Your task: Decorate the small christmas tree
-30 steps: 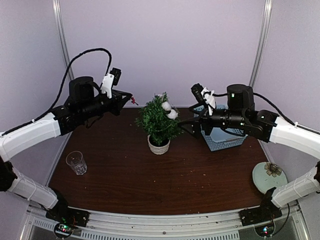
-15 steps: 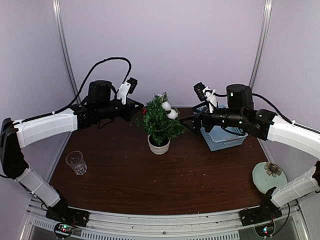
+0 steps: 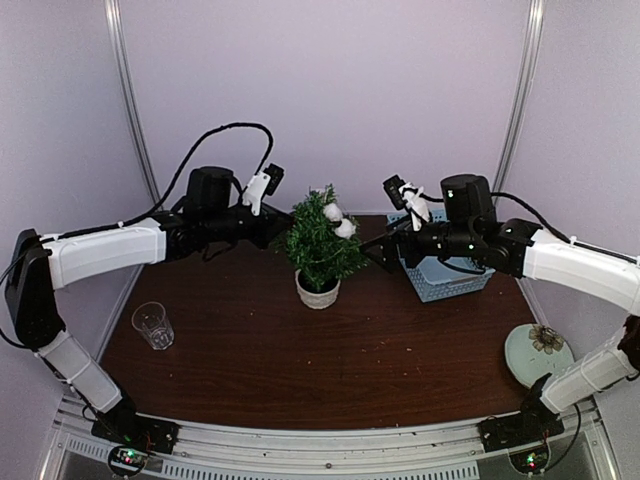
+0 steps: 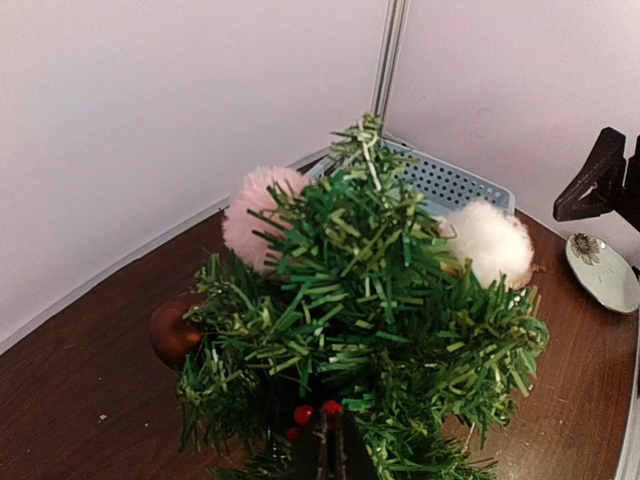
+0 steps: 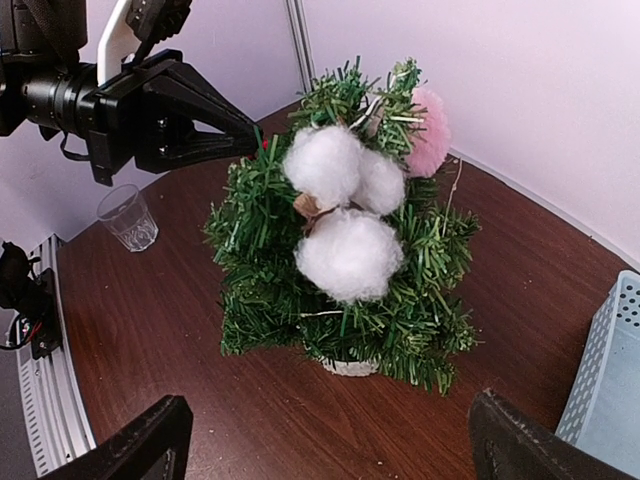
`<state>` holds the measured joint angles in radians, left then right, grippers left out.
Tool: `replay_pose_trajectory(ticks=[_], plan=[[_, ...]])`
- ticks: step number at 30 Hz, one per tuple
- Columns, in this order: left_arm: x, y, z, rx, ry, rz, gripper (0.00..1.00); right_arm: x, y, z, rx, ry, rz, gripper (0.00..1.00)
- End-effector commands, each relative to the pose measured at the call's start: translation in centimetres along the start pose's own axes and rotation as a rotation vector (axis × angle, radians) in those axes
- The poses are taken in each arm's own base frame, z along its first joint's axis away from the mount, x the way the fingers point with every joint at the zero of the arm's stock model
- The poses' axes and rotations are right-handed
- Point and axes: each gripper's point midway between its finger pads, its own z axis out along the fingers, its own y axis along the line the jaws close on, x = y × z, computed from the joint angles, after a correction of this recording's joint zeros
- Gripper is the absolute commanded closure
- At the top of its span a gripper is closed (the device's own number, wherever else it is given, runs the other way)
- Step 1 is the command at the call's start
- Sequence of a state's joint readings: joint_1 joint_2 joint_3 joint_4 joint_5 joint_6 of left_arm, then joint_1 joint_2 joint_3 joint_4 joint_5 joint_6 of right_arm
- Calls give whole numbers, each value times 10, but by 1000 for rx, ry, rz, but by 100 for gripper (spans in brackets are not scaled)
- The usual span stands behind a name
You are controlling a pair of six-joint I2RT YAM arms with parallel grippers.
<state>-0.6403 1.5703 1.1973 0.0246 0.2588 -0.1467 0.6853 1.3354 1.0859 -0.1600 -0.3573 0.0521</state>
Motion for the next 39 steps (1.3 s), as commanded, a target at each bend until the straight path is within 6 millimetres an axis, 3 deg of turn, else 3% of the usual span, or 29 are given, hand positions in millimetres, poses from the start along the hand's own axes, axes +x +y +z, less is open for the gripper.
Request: replay_pose_trajectory(ticks=[1,12,19,28,35,39], plan=[[-16,-1,3,25,-55,17,100,-1,-5,2,16,-2,10,1],[-17,-1,-1,15,-43,22,99,-1,-6,2,13,1,11,1],[-29,-3,-14,8,-63,33,79,-4,-4,3,5,-6,9,1],[-35,-3,-25,-13,-63,50,68,-6,-4,2,1,-9,9,1],[-33,-3,-32,-16,-65,43,80,-7,-3,2,-3,-13,6,1],[-24,1,-22,-8,-47,23,90,-6,-3,3,-8,-8,9,0]])
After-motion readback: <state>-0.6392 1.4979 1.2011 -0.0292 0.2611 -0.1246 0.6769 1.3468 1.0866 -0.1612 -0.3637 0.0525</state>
